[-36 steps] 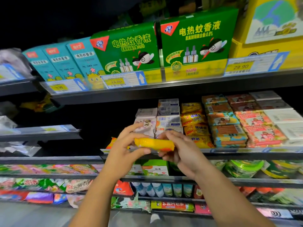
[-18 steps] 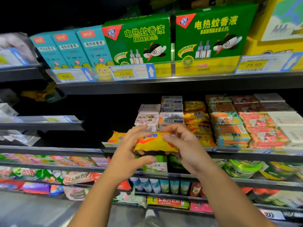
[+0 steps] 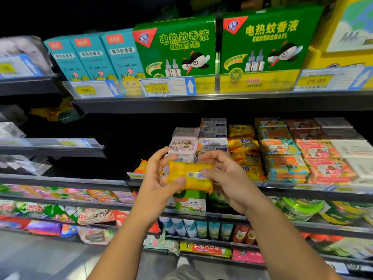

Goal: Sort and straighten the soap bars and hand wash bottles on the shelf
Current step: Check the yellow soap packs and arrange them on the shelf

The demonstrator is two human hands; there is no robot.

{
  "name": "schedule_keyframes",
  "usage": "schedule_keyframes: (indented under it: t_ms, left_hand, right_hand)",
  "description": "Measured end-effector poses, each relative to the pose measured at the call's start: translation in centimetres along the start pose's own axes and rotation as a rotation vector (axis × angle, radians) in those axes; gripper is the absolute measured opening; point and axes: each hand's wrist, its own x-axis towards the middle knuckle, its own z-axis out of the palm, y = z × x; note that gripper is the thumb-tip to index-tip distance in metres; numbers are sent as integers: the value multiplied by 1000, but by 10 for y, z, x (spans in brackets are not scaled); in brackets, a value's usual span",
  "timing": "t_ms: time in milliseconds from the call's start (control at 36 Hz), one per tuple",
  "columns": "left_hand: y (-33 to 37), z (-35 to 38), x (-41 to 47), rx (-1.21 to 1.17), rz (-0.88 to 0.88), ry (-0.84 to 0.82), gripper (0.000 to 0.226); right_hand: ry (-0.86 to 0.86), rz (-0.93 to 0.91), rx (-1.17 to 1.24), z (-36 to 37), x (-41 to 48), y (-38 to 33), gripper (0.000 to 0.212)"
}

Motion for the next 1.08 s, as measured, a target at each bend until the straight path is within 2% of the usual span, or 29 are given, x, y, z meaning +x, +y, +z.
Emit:
schedule_keyframes:
  t_ms: [56, 111, 167, 194, 278, 361, 444, 556, 639, 722, 778, 806, 861, 889, 917, 972, 1083]
  left_hand:
    - [-4, -8, -1, -9, -8, -124, 82]
    - [-5, -15, 0, 264, 52, -216, 85]
    - [-6, -18, 2, 581, 157, -178, 71]
    - [-4, -17, 2, 628, 180, -122, 58]
    - [-2, -14, 4, 508, 173, 21, 30]
    - [-4, -13, 4, 283, 95, 61, 34]
    - [-3, -8, 2, 146, 21, 120, 33]
    - [-3, -1, 0, -18, -15, 168, 42]
    - [-2, 1, -1, 14, 39, 232, 48]
    - [3, 5, -1, 160, 126, 198, 63]
    - [6, 9, -2, 259, 165, 132, 69]
    - [8, 12, -2, 313, 190, 104, 72]
    - [10, 14, -2, 420, 254, 84, 75]
    - [12, 13, -3, 449, 271, 89, 75]
    - [13, 12, -2, 450, 275, 98, 73]
    - [13, 5, -3, 397, 264, 114, 70]
    - [21, -2, -5, 357, 210, 92, 68]
  right_hand:
    - [25, 11, 50, -1, -1, 0, 21]
    - [25, 37, 135, -3, -3, 0, 21]
    - [5, 68, 203, -4, -4, -1, 17]
    - [-13, 79, 232, -4, -4, -1, 14]
    - [-126, 100, 366, -5, -3, 2, 30]
    - [-251, 93, 410, -8, -5, 3, 45]
    - [-228, 54, 204, -5, -5, 2, 51]
    - [-107, -28, -83, 4, -1, 6, 43]
    - [-80, -74, -227, 6, 0, 10, 47]
    - [-98, -115, -464, 10, -1, 17, 57]
    - [-131, -241, -681, 16, -1, 24, 49]
    - [-144, -303, -723, 14, -2, 29, 37]
    - [-144, -248, -559, 14, -8, 28, 21]
    - [-195, -275, -546, 14, -12, 26, 24]
    - [-219, -311, -532, 13, -12, 27, 36]
    - [-91, -297, -474, 5, -6, 25, 58]
    - [-42, -351, -317, -8, -5, 15, 57]
